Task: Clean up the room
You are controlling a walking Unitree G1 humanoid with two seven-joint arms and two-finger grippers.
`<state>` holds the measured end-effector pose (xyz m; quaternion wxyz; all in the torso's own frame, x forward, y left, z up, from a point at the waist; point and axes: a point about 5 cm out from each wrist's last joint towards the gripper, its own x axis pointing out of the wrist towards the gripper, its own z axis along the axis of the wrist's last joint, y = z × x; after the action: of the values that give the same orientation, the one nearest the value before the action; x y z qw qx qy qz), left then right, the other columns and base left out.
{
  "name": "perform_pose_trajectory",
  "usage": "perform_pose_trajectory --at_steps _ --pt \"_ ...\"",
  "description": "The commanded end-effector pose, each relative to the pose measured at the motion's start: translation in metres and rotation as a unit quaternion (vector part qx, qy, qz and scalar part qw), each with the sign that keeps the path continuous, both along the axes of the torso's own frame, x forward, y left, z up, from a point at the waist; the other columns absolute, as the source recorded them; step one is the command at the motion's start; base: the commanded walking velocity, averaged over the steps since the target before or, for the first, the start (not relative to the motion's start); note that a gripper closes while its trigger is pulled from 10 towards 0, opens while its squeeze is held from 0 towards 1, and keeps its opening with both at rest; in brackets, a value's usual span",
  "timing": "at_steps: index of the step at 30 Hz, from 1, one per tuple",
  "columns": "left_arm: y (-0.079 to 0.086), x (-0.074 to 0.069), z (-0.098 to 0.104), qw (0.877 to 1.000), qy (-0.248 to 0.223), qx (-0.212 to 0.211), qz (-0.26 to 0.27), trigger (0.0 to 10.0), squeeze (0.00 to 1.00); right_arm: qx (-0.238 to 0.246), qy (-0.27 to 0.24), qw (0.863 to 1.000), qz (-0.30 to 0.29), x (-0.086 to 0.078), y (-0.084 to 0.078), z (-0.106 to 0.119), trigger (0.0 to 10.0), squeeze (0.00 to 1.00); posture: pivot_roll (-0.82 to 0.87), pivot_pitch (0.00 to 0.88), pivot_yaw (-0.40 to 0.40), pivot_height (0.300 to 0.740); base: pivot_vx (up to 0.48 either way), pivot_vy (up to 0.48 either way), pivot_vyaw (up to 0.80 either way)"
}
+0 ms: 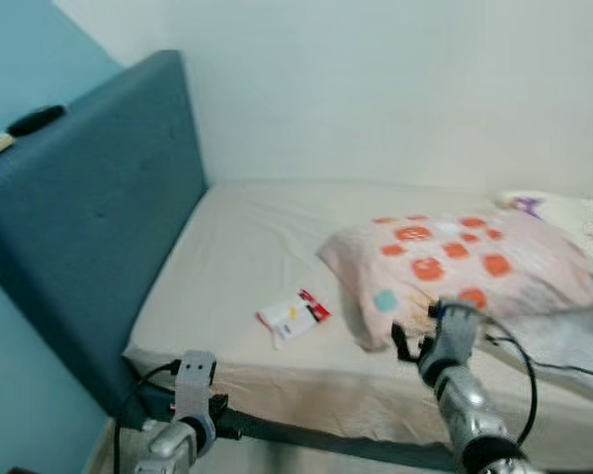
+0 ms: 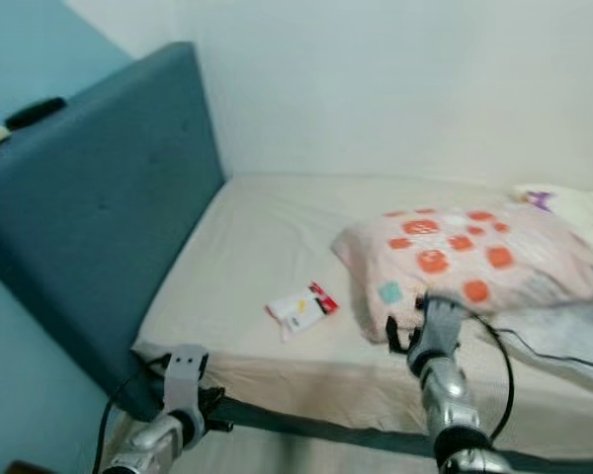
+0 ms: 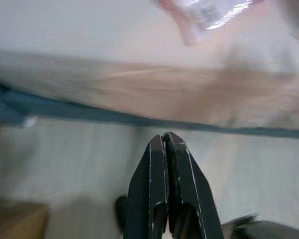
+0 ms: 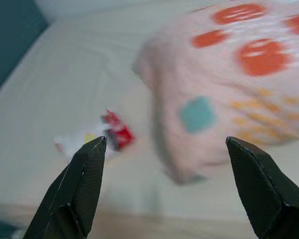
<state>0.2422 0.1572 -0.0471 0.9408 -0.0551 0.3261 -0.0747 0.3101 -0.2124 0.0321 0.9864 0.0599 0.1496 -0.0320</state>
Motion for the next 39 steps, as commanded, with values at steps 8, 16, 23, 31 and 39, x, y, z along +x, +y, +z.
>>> perform_pose_trajectory --at_steps 8,16,23,31,39 --pt "0.001 -0.001 -0.001 1.000 0.008 0.006 0.009 10.0 0.00 0.003 0.018 1.000 0.012 -0.002 0.008 -0.007 10.0 0.00 -0.13 0.000 0.017 0.740 0.329 0.000 0.00" --pt "0.001 -0.003 -0.003 1.000 0.020 0.012 0.005 10.0 0.00 0.035 0.026 0.999 0.011 0.001 0.014 -0.006 10.0 0.00 -0.14 0.000 0.018 0.740 0.000 -0.116 0.00" --pt "0.003 -0.006 -0.006 0.999 0.028 0.015 0.017 10.0 0.00 0.034 0.041 0.999 0.008 0.003 0.015 -0.007 10.0 0.00 -0.14 0.000 0.017 0.740 0.000 -0.361 0.00" --pt "0.005 -0.007 -0.007 0.999 0.031 0.018 0.022 10.0 0.00 0.039 0.071 0.996 0.047 0.005 0.024 -0.009 10.0 0.00 -0.13 0.000 0.017 0.740 0.000 0.000 0.00" --pt "0.007 -0.005 -0.005 0.999 0.025 0.022 0.022 10.0 0.00 0.080 0.067 0.993 0.058 0.016 0.035 0.001 10.0 0.00 -0.13 0.000 0.017 0.725 0.000 0.000 0.00"
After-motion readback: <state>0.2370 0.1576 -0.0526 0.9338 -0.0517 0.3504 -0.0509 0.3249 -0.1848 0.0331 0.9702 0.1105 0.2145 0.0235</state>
